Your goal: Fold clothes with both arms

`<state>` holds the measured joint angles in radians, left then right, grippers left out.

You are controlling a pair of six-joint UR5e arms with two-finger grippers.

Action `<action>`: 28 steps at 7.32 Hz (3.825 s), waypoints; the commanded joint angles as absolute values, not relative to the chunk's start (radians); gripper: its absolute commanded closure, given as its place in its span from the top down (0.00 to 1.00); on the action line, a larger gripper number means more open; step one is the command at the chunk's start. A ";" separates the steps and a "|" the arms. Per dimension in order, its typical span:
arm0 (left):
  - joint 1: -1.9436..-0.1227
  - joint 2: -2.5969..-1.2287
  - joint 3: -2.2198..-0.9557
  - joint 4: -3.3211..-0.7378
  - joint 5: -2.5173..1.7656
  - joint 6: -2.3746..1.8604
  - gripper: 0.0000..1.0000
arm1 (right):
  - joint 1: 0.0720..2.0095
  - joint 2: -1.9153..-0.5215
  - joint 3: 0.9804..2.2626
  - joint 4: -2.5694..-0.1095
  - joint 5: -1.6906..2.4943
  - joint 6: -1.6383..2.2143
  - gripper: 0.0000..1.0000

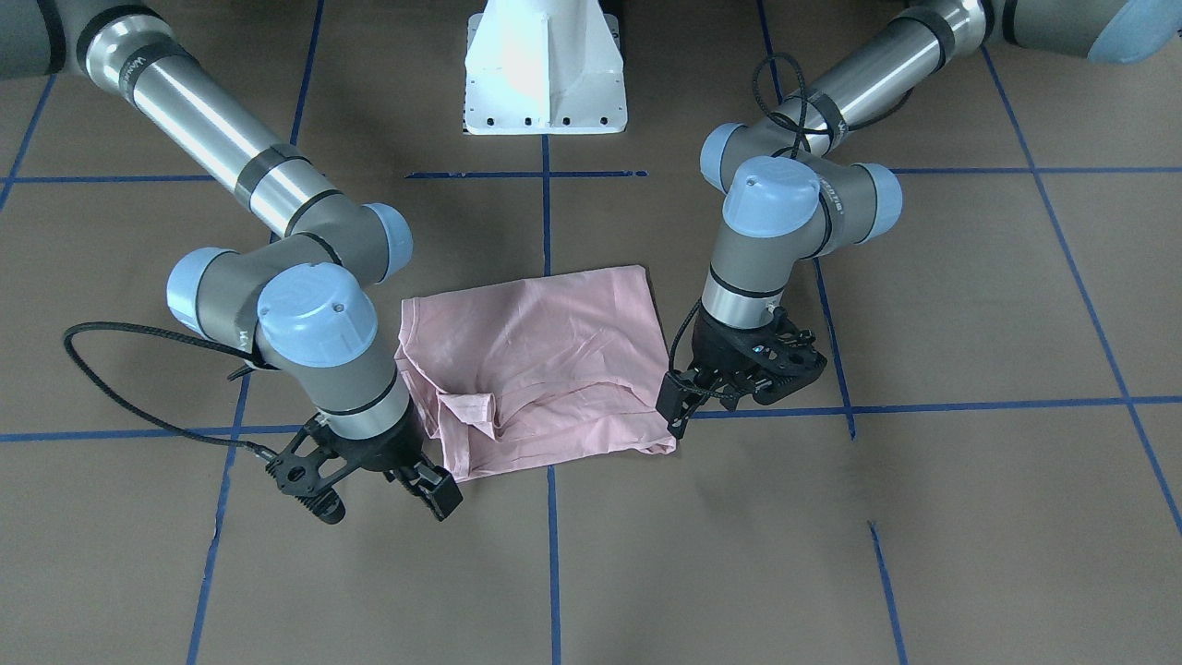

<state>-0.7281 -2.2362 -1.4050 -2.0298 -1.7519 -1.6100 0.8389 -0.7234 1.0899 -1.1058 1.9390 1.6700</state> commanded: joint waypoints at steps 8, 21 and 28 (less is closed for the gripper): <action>-1.377 -1.939 -1.737 -1.569 -2.135 -0.192 1.00 | 1.492 -1.300 1.394 -1.428 2.330 0.069 1.00; -1.534 -1.625 -1.525 -1.634 -2.318 0.100 1.00 | 1.562 -1.497 1.505 -1.629 2.370 0.017 1.00; -1.534 -1.625 -1.526 -1.631 -2.318 0.089 1.00 | 1.554 -1.497 1.505 -1.572 2.373 0.037 1.00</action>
